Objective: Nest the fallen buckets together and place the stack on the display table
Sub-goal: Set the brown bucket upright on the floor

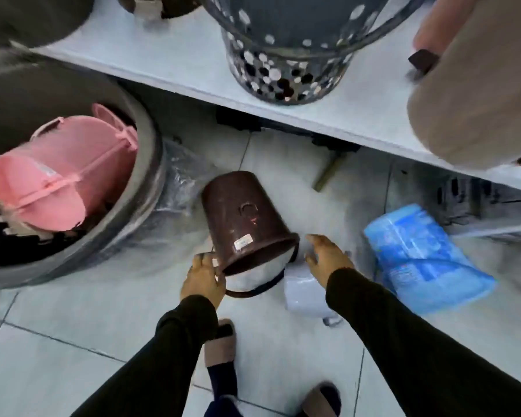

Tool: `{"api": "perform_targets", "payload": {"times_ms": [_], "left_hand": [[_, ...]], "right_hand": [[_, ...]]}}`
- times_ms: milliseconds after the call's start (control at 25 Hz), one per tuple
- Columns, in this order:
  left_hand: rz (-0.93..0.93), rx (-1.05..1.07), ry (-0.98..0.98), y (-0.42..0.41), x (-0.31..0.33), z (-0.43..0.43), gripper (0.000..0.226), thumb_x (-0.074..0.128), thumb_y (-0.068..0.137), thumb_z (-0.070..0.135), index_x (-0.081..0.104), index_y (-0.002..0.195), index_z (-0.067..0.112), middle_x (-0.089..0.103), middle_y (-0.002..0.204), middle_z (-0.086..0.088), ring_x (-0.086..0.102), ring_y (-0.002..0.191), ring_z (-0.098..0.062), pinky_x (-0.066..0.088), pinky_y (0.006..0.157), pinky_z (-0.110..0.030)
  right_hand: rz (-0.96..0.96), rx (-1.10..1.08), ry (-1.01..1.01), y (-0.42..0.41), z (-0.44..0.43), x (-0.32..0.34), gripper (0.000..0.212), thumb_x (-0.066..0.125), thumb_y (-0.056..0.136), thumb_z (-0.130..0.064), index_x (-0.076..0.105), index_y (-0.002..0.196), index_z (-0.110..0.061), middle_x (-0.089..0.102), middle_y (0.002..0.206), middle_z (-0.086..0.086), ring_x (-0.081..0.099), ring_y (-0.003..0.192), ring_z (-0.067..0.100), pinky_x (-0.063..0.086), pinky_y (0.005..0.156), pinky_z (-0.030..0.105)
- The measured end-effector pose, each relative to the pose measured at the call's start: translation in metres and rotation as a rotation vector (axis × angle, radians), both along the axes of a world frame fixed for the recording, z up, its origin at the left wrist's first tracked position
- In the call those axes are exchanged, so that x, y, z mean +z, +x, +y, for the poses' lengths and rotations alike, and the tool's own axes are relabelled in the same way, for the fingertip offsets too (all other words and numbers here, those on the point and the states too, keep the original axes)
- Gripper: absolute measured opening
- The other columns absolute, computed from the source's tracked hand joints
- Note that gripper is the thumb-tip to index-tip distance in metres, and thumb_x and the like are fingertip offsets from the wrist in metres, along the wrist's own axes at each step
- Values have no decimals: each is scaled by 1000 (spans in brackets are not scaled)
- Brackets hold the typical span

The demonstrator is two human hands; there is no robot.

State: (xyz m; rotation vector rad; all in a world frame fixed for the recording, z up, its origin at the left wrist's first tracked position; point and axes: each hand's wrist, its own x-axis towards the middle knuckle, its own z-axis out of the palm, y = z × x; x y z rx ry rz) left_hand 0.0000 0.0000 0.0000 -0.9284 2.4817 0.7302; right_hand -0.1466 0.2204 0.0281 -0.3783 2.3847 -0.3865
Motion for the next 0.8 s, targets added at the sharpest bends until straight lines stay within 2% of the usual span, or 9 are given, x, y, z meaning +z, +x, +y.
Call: {"api": "perform_targets", "payload": {"times_ms": [120, 200, 240, 320, 400, 480, 560, 680, 800], "left_hand": [[26, 3, 137, -14, -53, -6, 39, 65, 88, 21, 50, 123, 13, 44, 133, -7, 63, 105, -35, 52, 90, -40], [100, 32, 188, -18, -85, -9, 27, 66, 87, 24, 52, 109, 17, 46, 126, -2, 66, 96, -33, 55, 86, -39], [166, 48, 182, -15, -95, -9, 22, 66, 87, 25, 53, 104, 19, 49, 123, 0, 67, 93, -31, 56, 83, -37], [292, 53, 91, -13, -99, -16, 22, 65, 90, 26, 58, 108, 17, 60, 118, 1, 68, 92, -29, 52, 79, -30], [338, 90, -16, -22, -89, -31, 27, 63, 92, 31, 59, 115, 18, 71, 113, 2, 69, 95, -28, 53, 78, -33], [360, 122, -58, -38, -70, -47, 26, 59, 94, 38, 57, 113, 21, 76, 98, 0, 71, 88, -30, 55, 77, -39], [369, 168, -1, -57, -53, -61, 24, 57, 94, 41, 56, 109, 22, 72, 87, 5, 72, 79, -25, 55, 77, -39], [324, 239, 131, -81, -41, -71, 26, 56, 94, 44, 57, 109, 22, 69, 96, 9, 70, 84, -18, 56, 83, -36], [280, 365, 290, -99, -47, -80, 30, 56, 93, 43, 54, 114, 22, 72, 110, -3, 72, 84, -24, 61, 78, -41]], "right_hand": [[-34, 7, -24, -20, -25, -64, 54, 48, 99, -12, 34, 151, -14, 42, 152, 14, 45, 136, 31, 36, 115, 39], [-59, -6, -22, -30, -41, -101, 53, 50, 99, -13, 36, 150, -16, 43, 150, 14, 47, 134, 31, 38, 115, 41], [-71, -32, -25, -28, -45, -111, 50, 51, 98, -13, 39, 147, -17, 47, 148, 13, 50, 131, 32, 39, 113, 42], [-22, -83, -68, -26, -47, -122, 45, 52, 98, -15, 44, 142, -18, 53, 140, 12, 55, 125, 32, 44, 109, 44], [42, -160, -161, -28, -48, -122, 44, 52, 99, -20, 43, 141, -21, 55, 139, 10, 56, 124, 31, 46, 107, 47], [59, -277, -234, -35, -52, -114, 53, 53, 99, -20, 34, 148, -22, 48, 147, 8, 52, 130, 30, 44, 111, 47], [38, -394, -281, -47, -55, -104, 67, 56, 98, -14, 22, 155, -21, 38, 155, 8, 44, 137, 31, 38, 116, 44], [40, -398, -286, -60, -61, -92, 87, 61, 91, 0, 9, 158, -21, 20, 163, 6, 42, 140, 33, 35, 118, 44], [70, -377, -269, -57, -63, -84, 101, 66, 86, 4, 2, 157, -27, 2, 166, 4, 53, 131, 32, 40, 114, 42]]}}
